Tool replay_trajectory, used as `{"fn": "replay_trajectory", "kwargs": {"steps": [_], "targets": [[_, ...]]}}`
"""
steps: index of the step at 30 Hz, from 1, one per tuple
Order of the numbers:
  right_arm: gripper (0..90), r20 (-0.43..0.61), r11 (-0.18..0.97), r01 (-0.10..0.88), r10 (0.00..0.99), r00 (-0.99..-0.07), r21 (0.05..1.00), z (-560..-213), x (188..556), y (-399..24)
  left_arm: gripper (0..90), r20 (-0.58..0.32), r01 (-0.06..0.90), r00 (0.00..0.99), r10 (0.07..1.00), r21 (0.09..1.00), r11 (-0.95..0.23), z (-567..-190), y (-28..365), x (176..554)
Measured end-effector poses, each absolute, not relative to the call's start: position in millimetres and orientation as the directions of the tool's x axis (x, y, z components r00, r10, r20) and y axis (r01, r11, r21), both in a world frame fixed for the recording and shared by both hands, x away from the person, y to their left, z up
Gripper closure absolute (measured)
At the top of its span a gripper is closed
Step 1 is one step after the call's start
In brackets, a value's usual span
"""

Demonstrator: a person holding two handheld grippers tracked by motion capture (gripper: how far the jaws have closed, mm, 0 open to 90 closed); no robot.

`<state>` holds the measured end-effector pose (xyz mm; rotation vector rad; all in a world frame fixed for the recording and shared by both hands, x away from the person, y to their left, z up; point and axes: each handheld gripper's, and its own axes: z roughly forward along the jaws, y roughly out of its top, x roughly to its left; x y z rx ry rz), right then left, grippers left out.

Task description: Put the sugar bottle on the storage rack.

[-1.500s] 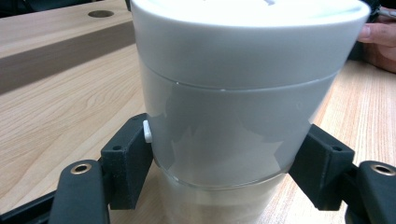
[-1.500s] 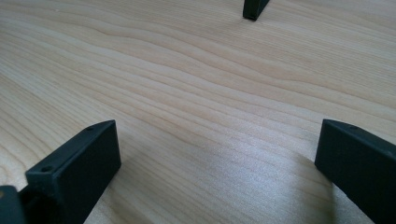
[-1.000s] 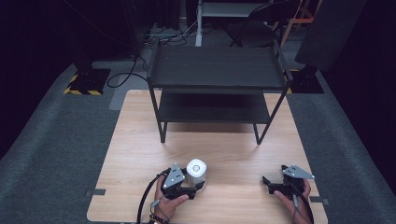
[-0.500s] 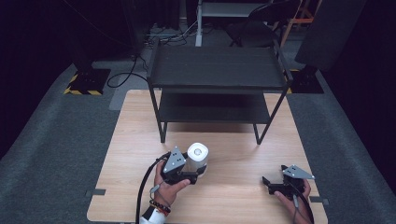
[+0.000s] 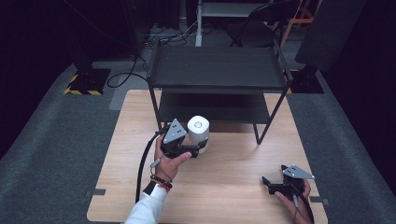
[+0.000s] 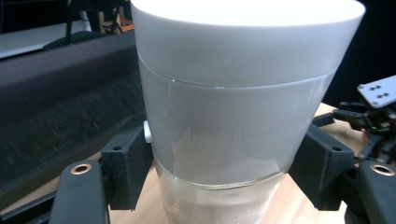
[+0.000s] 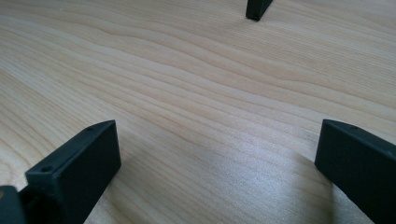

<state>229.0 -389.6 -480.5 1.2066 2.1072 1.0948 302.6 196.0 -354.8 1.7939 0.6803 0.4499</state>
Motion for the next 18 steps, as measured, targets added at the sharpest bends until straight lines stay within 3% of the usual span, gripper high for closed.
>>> {"fn": "replay_trajectory", "kwargs": {"steps": [18], "targets": [[0.1,-0.012,0.296,0.486,0.864,-0.504,0.822,-480.5,229.2,-389.9,29.0,-0.025,0.219,0.728,0.685,0.956,-0.197,-329.6,180.3,344.7]]}}
